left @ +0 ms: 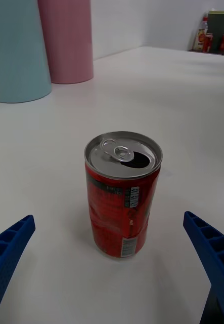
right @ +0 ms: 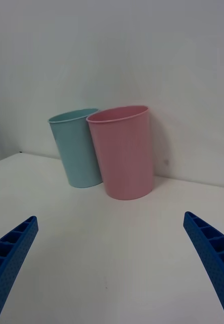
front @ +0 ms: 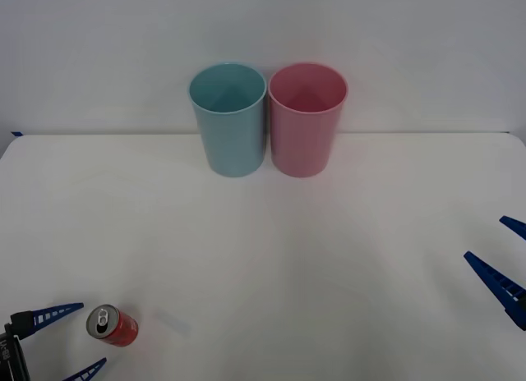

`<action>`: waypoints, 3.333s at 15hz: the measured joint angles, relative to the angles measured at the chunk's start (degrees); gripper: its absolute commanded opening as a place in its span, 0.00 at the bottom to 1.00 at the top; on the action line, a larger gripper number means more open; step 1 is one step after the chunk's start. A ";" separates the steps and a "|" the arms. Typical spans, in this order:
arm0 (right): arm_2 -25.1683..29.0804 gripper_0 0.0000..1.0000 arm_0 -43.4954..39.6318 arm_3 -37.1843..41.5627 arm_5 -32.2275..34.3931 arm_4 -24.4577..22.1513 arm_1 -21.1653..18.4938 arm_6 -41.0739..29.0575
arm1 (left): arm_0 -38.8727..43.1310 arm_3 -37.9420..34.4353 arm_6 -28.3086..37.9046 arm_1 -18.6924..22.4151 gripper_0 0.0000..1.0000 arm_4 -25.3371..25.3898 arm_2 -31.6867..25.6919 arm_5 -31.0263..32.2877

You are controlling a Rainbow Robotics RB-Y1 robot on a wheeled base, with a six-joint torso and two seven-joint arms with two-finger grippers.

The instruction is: Grasp the object on the table and drop it into the matching bin: aluminum can to the light blue bin, PET bottle to the pink bin.

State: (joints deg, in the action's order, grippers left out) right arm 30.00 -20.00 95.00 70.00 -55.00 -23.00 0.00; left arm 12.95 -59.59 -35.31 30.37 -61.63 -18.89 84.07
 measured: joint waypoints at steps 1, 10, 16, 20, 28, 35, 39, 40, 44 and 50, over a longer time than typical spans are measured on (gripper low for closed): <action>0.00 1.00 0.00 0.00 0.00 0.00 0.00 0.00 | -0.23 0.00 -0.02 -0.67 1.00 -0.41 -0.03 -0.37; 0.00 1.00 0.00 0.00 0.00 0.00 0.00 0.00 | -3.16 2.57 -0.27 -4.48 1.00 -1.03 1.33 -2.13; 0.00 1.00 0.00 0.00 0.00 0.00 0.00 0.00 | -4.01 2.73 -0.49 -5.94 1.00 -1.05 1.92 -2.89; 0.00 1.00 0.00 0.00 0.00 0.00 0.00 0.00 | -4.01 2.73 -0.57 -5.94 0.03 -1.05 1.93 -2.95; 0.00 1.00 0.00 0.00 0.00 0.00 0.00 0.00 | -4.58 2.73 -0.64 -5.94 0.00 -0.93 1.74 -2.95; 0.00 1.00 0.00 0.00 0.00 0.00 0.00 0.00 | -4.67 1.18 1.31 -5.94 0.00 2.24 1.38 -2.98; 0.00 1.00 0.00 0.00 0.00 0.00 0.00 0.00 | -3.79 -3.25 6.38 -5.94 0.00 5.71 1.29 -4.30; 0.00 1.00 0.00 0.00 0.00 0.00 0.00 0.00 | -3.14 -5.33 7.89 -5.94 0.00 6.26 1.24 -5.25; 0.00 1.00 0.00 0.00 0.00 0.00 0.00 0.00 | 0.02 -15.48 15.08 -5.94 0.00 9.03 1.23 -11.30; 0.00 1.00 0.00 0.00 0.00 0.00 0.00 0.00 | 2.28 -27.85 23.60 -5.94 0.00 15.22 1.17 -21.37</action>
State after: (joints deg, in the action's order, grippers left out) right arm 30.00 -20.00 95.00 70.00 -55.00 -23.00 0.00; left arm 15.23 -87.44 -11.71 24.43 -46.41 -17.72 62.71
